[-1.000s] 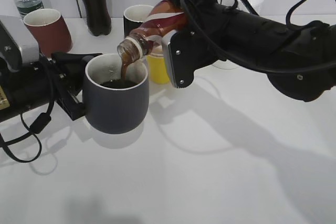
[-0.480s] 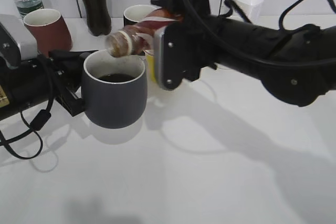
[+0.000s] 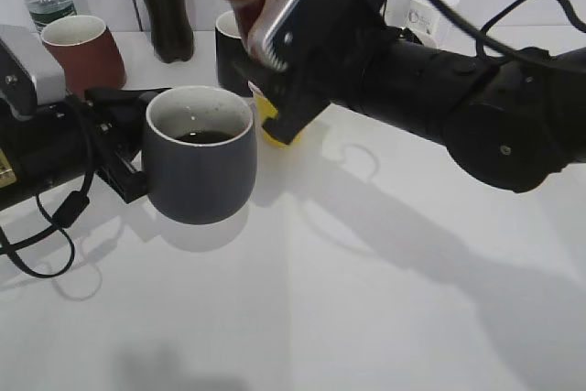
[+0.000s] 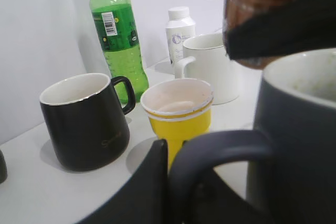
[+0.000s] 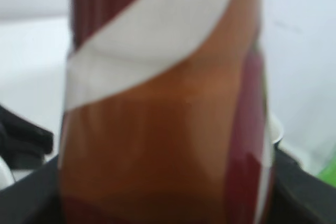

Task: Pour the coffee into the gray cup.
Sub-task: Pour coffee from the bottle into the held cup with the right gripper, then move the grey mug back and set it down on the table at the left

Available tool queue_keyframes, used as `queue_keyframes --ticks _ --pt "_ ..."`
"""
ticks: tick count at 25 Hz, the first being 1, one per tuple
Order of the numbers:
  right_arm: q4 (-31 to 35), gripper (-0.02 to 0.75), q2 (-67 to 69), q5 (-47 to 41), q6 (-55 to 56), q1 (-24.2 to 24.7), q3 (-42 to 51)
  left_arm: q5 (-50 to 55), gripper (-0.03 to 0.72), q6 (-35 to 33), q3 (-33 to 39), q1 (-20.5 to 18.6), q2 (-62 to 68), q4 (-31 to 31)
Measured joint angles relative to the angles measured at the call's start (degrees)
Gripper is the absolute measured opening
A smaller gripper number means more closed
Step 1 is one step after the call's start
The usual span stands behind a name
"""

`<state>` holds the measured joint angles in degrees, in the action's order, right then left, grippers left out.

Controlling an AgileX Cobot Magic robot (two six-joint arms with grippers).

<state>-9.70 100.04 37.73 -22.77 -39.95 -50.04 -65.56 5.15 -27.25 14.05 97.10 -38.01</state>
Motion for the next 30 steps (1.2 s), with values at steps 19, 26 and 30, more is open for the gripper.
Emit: queue_keyframes --ticks 19,26,30 --pt "0.0 0.528 0.0 2.54 26.59 0.0 0.0 0.0 0.045 0.0 0.0 0.0 0.0 1.27" --pt "0.0 0.528 0.0 2.58 26.66 0.0 0.0 0.0 0.045 -1.46 0.0 -1.63 0.0 10.02" --pt "0.0 0.528 0.0 2.95 26.66 0.0 0.0 0.04 0.045 -3.34 0.0 -5.58 0.0 14.94"
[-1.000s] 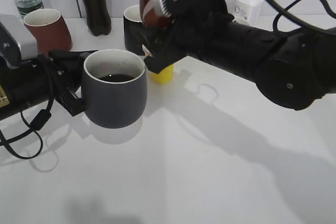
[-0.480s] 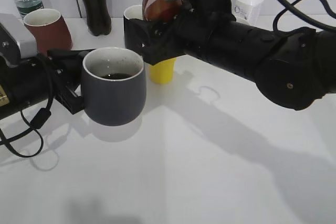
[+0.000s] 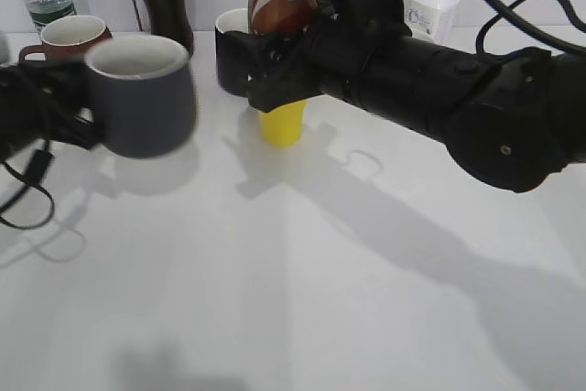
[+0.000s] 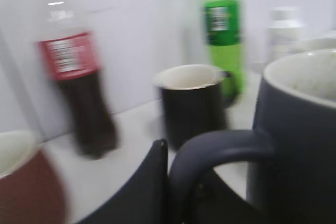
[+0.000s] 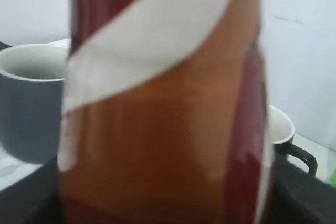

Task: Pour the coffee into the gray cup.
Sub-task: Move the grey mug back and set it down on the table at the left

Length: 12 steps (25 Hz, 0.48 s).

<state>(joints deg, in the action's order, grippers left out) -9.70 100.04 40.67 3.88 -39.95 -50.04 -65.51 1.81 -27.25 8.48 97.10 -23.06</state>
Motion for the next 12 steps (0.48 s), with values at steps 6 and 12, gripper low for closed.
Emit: queue_keyframes --ticks 6,12 --pt "0.0 0.528 0.0 0.54 0.0 0.0 0.0 0.19 0.045 -0.45 -0.98 -6.44 1.46 3.76" --pt "0.01 0.528 0.0 0.71 0.07 0.0 0.0 -0.04 0.045 -0.45 -5.33 -6.91 5.85 3.42"
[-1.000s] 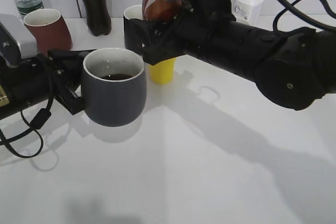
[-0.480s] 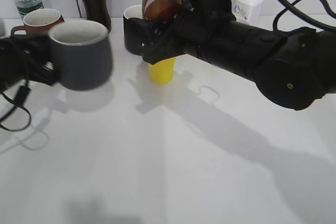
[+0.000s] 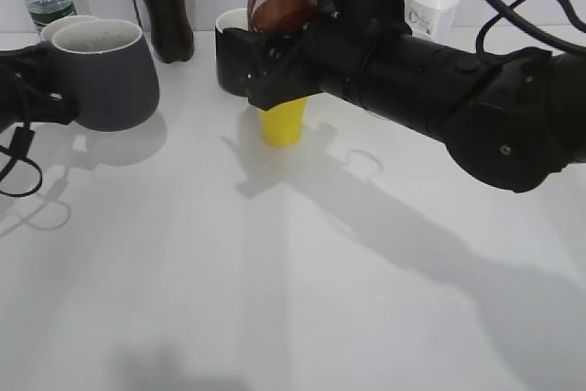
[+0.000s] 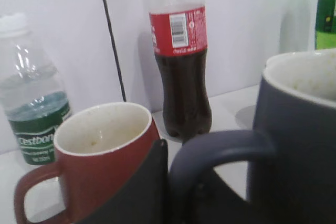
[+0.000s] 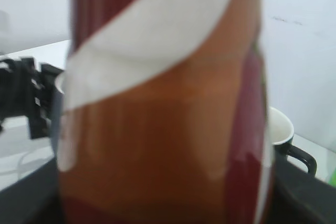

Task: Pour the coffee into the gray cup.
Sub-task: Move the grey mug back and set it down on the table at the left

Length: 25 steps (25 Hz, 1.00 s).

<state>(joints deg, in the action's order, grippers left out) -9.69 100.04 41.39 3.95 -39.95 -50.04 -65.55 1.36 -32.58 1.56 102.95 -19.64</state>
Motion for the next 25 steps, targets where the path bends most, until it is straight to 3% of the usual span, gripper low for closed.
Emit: queue_keyframes --ticks 25 --pt "0.11 0.528 0.0 0.13 0.07 0.0 0.0 -0.08 0.046 0.01 -18.33 2.67 20.93 0.12"
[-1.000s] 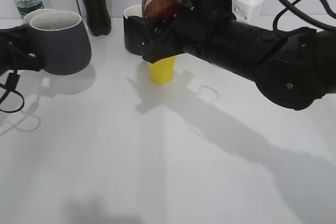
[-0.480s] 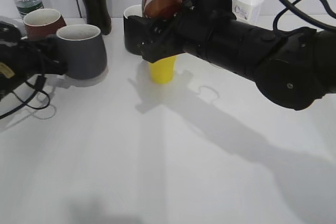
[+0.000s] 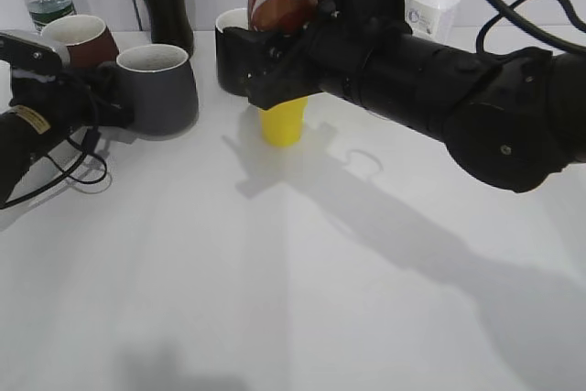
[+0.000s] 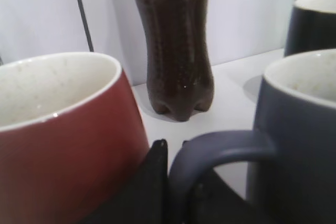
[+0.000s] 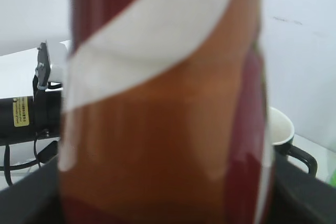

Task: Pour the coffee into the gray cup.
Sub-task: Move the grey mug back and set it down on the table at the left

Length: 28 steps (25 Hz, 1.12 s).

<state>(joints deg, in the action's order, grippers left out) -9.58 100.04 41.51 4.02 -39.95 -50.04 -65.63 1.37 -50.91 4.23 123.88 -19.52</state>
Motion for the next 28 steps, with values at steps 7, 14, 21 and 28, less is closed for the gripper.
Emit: queue_keyframes --ticks 7,14,21,28 --pt "0.05 0.528 0.0 0.0 0.0 0.0 0.0 -1.58 0.061 0.91 -1.54 0.12 1.75 -0.42" --pt "0.05 0.528 0.0 0.0 0.0 0.0 0.0 -3.25 0.162 1.57 -0.15 0.17 1.77 -0.35" --pt "0.05 0.528 0.0 0.0 0.0 0.0 0.0 -3.45 0.225 1.72 1.72 0.17 1.6 0.09" --pt "0.05 0.528 0.0 0.0 0.0 0.0 0.0 -3.68 0.285 1.72 3.76 0.17 -0.15 0.65"
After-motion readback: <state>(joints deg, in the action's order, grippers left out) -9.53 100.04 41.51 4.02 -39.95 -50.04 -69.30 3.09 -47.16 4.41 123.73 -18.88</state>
